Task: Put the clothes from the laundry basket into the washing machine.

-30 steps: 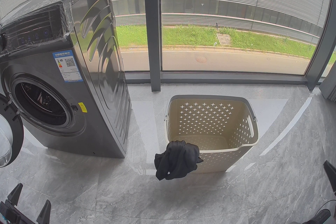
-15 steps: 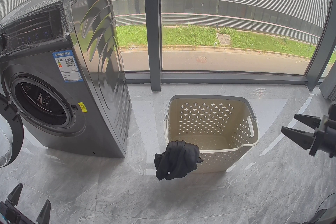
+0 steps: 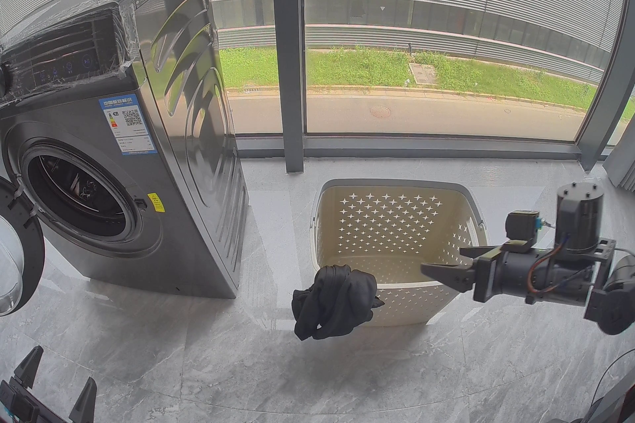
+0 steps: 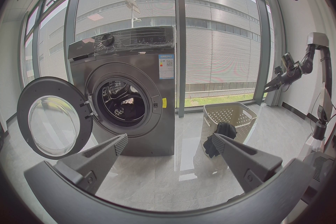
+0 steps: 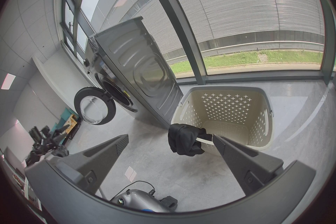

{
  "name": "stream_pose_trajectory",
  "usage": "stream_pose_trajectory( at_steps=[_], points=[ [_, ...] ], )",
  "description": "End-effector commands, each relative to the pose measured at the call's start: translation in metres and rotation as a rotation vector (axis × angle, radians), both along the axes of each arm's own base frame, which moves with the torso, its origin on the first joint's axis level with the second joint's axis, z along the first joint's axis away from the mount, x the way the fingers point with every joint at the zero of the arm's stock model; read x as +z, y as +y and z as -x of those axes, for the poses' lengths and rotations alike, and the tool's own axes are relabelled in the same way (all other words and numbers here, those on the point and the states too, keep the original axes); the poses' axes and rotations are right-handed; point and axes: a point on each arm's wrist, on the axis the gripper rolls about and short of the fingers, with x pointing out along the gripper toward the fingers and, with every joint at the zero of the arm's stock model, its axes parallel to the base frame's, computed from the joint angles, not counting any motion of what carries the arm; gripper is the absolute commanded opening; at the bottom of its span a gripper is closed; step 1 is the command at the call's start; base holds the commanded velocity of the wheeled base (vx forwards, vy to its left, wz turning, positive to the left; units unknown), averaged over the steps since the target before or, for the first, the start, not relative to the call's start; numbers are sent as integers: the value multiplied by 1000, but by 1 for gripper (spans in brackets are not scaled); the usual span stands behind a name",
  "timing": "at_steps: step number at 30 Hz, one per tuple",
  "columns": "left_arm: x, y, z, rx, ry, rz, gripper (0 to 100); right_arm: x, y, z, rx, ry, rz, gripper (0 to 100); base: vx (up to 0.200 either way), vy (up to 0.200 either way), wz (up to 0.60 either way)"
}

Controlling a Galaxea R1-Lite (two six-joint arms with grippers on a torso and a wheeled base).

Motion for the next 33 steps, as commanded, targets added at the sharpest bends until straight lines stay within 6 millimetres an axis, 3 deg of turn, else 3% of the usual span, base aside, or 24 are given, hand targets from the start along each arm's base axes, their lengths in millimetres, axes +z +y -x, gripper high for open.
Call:
stream_pose_trajectory(
  at_steps=[1, 7, 15, 21, 25, 30, 33],
  points=[
    [-5, 0, 0, 1, 1, 1, 100, -62, 25, -31, -27, 83, 97, 100, 0, 0, 0],
    [-5, 0, 0, 2, 1, 1, 100, -90, 29, -49, -47, 96, 106, 100, 0, 0, 0],
    [-5, 0, 0, 2, 1, 1, 100, -105, 43, -73, -82, 82, 109, 100, 0, 0, 0],
    [-5, 0, 0, 3, 1, 2, 100, -135, 51, -81, -73, 93, 128, 100, 0, 0, 0],
    [-5, 0, 0, 2, 1, 1, 100, -142, 54, -86, -72, 89, 126, 100, 0, 0, 0],
    [-5, 0, 0, 3, 1, 2, 100, -171, 63, -99, -78, 115, 148, 100, 0, 0, 0],
    [-5, 0, 0, 1, 1, 2, 100, -173, 67, -107, -82, 100, 139, 100, 0, 0, 0]
  ],
)
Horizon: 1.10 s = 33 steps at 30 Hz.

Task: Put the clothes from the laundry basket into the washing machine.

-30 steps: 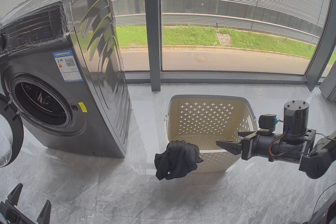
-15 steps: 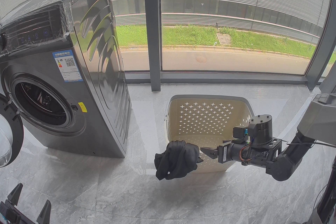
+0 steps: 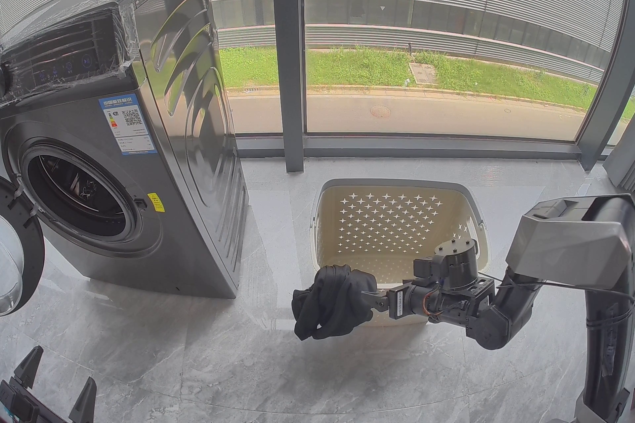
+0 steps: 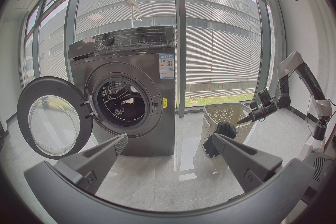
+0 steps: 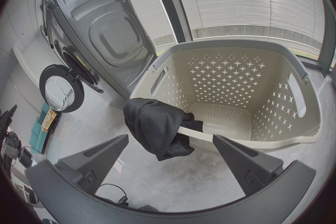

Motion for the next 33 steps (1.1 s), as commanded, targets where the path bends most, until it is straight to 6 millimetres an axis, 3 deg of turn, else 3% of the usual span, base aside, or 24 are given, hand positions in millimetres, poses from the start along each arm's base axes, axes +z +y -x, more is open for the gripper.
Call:
stream_pose_trajectory(
  at_steps=[1, 12, 17, 33],
  points=[
    [-5, 0, 0, -1, 1, 1, 100, -23, 8, -13, -3, 15, 8, 100, 0, 0, 0],
    [-5, 0, 0, 1, 1, 2, 100, -28, 14, -29, -8, -20, -8, 100, 0, 0, 0],
    [-5, 0, 0, -1, 1, -1, 100, -28, 17, -28, -3, -20, -11, 100, 120, 0, 0],
    [-5, 0, 0, -1, 2, 5, 100, -30, 16, -11, 28, -8, -2, 100, 0, 0, 0]
  ],
)
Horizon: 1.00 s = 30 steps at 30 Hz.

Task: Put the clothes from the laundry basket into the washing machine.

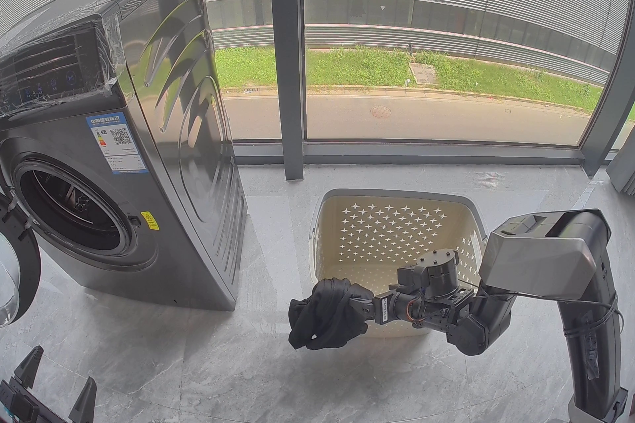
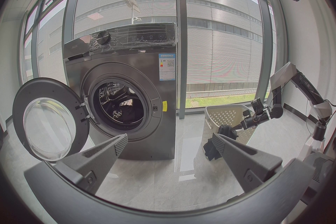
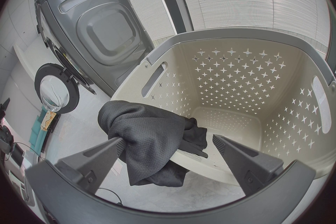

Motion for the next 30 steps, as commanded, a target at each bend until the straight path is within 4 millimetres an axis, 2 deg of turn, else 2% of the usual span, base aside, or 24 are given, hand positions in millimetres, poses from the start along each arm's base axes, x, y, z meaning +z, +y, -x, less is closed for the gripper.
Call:
stream_pose_trajectory(
  at_steps=[1, 14, 15, 22, 30],
  points=[
    [-5, 0, 0, -1, 1, 0, 100, 3, -1, 4, 4, 5, 3, 100, 0, 0, 0],
    [-5, 0, 0, -1, 1, 0, 100, -1, 11, 8, 50, -11, -15, 100, 0, 0, 0],
    [-5, 0, 0, 0, 1, 0, 100, -1, 11, 8, 50, -12, -16, 0, 0, 0, 0],
    [-5, 0, 0, 2, 1, -1, 100, 2, 5, 13, 44, -2, -10, 0, 0, 0, 0],
    [-5, 0, 0, 2, 1, -3, 100, 32, 2, 28, 59, -60, -45, 0, 0, 0, 0]
  ],
)
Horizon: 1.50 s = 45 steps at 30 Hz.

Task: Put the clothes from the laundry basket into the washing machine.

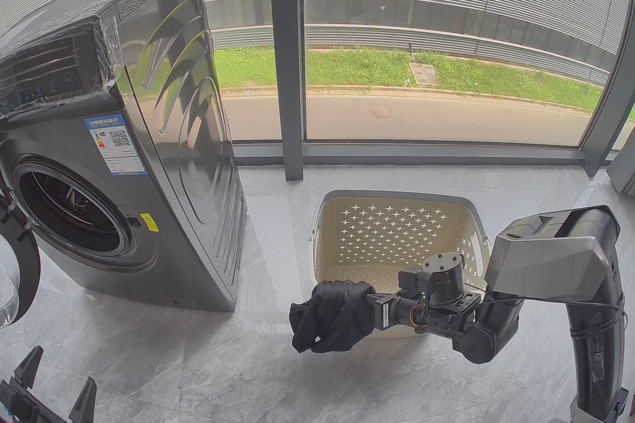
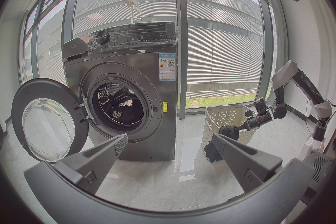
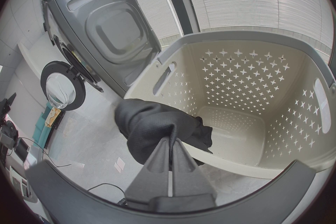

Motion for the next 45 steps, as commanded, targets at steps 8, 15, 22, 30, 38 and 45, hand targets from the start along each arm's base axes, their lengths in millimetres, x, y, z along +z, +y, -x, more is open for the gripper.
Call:
stream_pose_trajectory(
  at_steps=[8, 15, 22, 30, 38, 45],
  points=[
    [-5, 0, 0, 3, 1, -1, 100, 89, -17, 34, 11, -191, -122, 0, 0, 0, 0],
    [-5, 0, 0, 3, 1, 0, 100, 155, -35, 64, 13, -341, -223, 0, 0, 0, 0],
    [-5, 0, 0, 2, 1, 0, 100, 213, -49, 91, 16, -508, -329, 0, 0, 0, 0],
    [-5, 0, 0, 0, 1, 0, 100, 263, -74, 123, -16, -622, -393, 0, 0, 0, 0],
    [-5, 0, 0, -2, 1, -1, 100, 298, -97, 157, -56, -671, -390, 0, 0, 0, 0],
    [-5, 0, 0, -1, 0, 5, 100, 295, -109, 157, -112, -653, -337, 0, -114, 0, 0]
  ],
)
